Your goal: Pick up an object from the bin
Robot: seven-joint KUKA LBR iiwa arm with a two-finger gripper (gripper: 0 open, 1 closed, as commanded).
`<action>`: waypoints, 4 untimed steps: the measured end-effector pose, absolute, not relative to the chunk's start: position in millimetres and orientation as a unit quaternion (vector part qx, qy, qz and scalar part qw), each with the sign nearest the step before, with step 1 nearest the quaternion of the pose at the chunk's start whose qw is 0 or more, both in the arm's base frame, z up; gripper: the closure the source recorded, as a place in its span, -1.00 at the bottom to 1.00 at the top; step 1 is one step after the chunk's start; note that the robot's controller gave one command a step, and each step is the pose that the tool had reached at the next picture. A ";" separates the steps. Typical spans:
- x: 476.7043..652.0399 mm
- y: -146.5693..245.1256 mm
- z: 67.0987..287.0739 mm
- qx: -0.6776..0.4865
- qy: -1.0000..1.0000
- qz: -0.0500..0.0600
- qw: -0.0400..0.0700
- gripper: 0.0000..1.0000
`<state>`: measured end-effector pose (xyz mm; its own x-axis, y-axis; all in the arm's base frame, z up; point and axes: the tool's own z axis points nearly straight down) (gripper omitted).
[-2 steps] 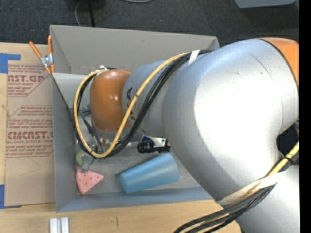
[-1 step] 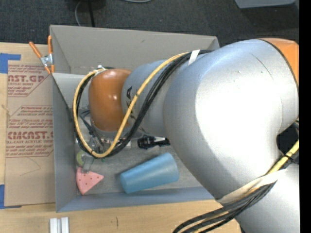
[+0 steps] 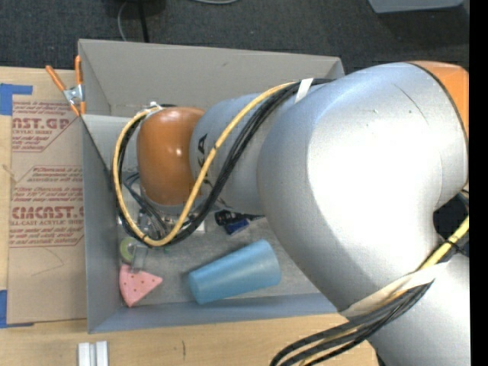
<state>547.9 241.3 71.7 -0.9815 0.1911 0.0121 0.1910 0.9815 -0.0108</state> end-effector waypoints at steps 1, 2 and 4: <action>547.9 241.3 71.7 -0.096 -0.995 0.005 0.007 1.00; 546.2 240.2 75.5 -0.096 -0.995 0.005 0.007 1.00; 544.8 241.8 75.5 -0.123 -0.992 0.006 0.008 1.00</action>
Offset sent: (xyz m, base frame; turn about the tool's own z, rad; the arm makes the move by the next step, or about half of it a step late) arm -0.0013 -0.0017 0.0073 -0.0011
